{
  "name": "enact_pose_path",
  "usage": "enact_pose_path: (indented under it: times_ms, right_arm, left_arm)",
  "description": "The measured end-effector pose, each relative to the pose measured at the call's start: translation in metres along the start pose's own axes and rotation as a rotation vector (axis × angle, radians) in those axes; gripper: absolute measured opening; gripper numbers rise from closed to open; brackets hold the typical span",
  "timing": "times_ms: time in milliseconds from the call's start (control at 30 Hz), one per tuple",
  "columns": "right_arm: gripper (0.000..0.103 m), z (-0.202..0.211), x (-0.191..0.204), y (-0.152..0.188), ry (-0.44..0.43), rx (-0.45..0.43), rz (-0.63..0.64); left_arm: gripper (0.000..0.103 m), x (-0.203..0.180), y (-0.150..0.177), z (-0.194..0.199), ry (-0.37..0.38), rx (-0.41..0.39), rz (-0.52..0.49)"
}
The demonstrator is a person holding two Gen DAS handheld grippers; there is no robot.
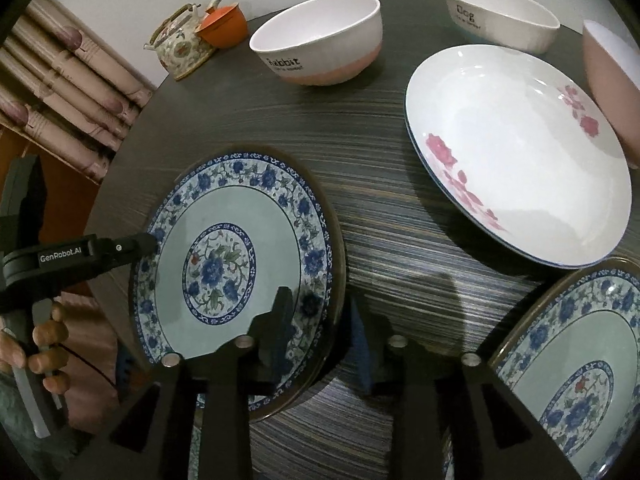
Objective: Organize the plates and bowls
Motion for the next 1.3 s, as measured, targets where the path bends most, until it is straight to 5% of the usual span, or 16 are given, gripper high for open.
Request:
enact_pose_path:
  times_ms: [300,567,733,900,1300]
  right_arm:
    - [0.041,0.027,-0.011,-0.008,0.03,-0.068,0.001]
    - [0.052,0.056,-0.03,-0.005,0.153,-0.14,0.033]
    - [0.053,0.073,-0.049,-0.001,0.195,-0.173,0.01]
    - [0.064,0.097,-0.081,0.005,0.273,-0.228,-0.026]
    - [0.067,0.133,-0.147,0.046,0.365,-0.248,-0.048]
  left_arm:
    - [0.026,0.004,-0.006,0.019,-0.018,-0.098,0.0]
    - [0.026,-0.028,0.001,0.038,-0.074,-0.191,-0.135]
    - [0.026,-0.061,0.017,0.041,-0.082,-0.202,-0.22]
    - [0.026,-0.099,0.034,0.04,-0.047,-0.187,-0.287]
    - [0.026,-0.167,0.087,0.01,-0.014,-0.117,-0.426]
Point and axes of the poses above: each gripper's, at about its wrist camera, not at the fingertips, and z roughly against the way its jaws point, x to its left, y to its underside, the point moved 10 cm from there along -z, roughly the way its jaws point, and after that the axes turned 7 degrees about y, right-handed, at the moved point
